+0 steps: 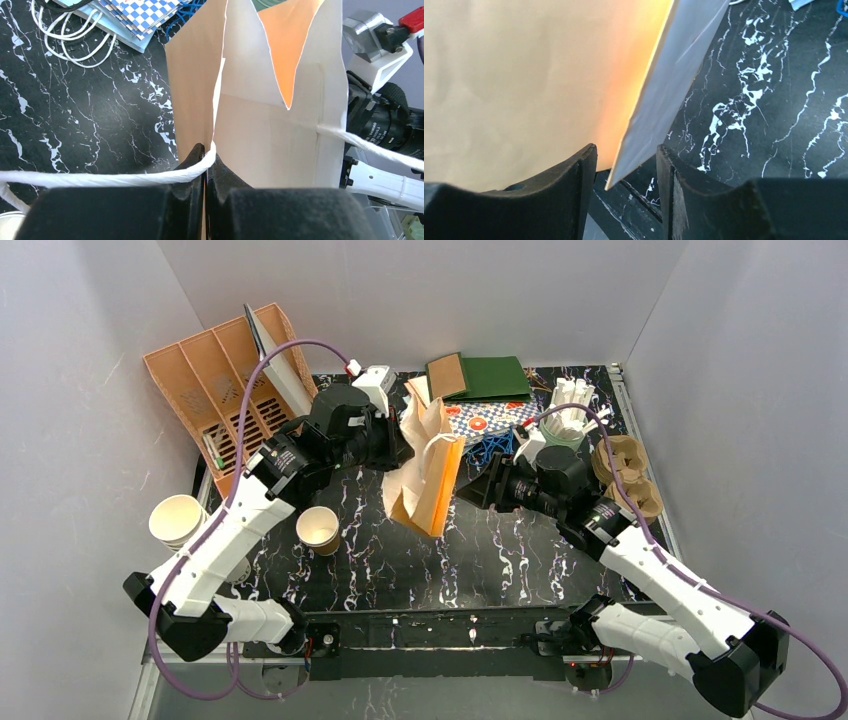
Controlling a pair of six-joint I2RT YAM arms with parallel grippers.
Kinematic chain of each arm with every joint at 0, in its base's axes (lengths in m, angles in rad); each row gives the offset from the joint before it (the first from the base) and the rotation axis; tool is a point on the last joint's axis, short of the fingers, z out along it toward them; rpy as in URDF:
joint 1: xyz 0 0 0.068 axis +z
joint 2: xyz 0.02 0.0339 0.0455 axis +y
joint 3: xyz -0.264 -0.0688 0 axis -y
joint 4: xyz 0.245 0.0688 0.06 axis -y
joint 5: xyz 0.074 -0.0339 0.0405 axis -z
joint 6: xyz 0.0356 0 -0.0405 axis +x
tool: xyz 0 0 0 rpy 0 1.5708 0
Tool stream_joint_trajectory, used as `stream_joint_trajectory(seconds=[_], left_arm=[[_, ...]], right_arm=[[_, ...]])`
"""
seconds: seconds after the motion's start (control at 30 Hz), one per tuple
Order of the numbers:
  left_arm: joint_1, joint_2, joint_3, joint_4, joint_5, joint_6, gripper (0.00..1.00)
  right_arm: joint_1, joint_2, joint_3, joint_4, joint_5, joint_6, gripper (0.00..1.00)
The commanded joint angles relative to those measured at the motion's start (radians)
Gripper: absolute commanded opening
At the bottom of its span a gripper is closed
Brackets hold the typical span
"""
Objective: Pack the takeout coffee
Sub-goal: Open the takeout bag at the center of the board.
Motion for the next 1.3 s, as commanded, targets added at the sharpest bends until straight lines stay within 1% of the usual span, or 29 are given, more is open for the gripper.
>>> stream_joint_trajectory(seconds=[0.0, 0.17, 0.37, 0.5, 0.93, 1.0, 1.2, 1.27], left_arm=[[0.005, -0.033, -0.007, 0.014, 0.033, -0.009, 0.0], [0.005, -0.034, -0.007, 0.022, 0.042, -0.012, 0.0], [0.005, -0.037, -0.001, 0.016, 0.044, -0.014, 0.0], [0.005, -0.043, -0.003, 0.015, 0.044, -0.016, 0.0], [0.005, -0.055, -0.011, 0.014, 0.039, -0.022, 0.0], [0.004, -0.058, -0.009, 0.014, 0.039, -0.022, 0.0], [0.005, -0.063, -0.007, 0.01, 0.036, -0.022, 0.0], [0.005, -0.065, -0.008, 0.009, 0.029, -0.02, 0.0]], right_arm=[[0.003, -0.014, -0.004, 0.082, -0.054, 0.005, 0.54], [0.003, 0.021, 0.014, 0.065, -0.022, 0.012, 0.5], [0.003, 0.054, 0.034, 0.061, -0.011, 0.014, 0.42], [0.003, 0.066, 0.036, 0.06, -0.012, 0.015, 0.39], [0.003, 0.078, 0.023, 0.08, -0.029, 0.035, 0.35], [0.003, 0.087, 0.028, 0.065, -0.015, 0.035, 0.33], [0.003, 0.104, 0.027, 0.05, 0.011, 0.042, 0.31], [0.003, 0.11, 0.022, 0.041, 0.031, 0.046, 0.29]])
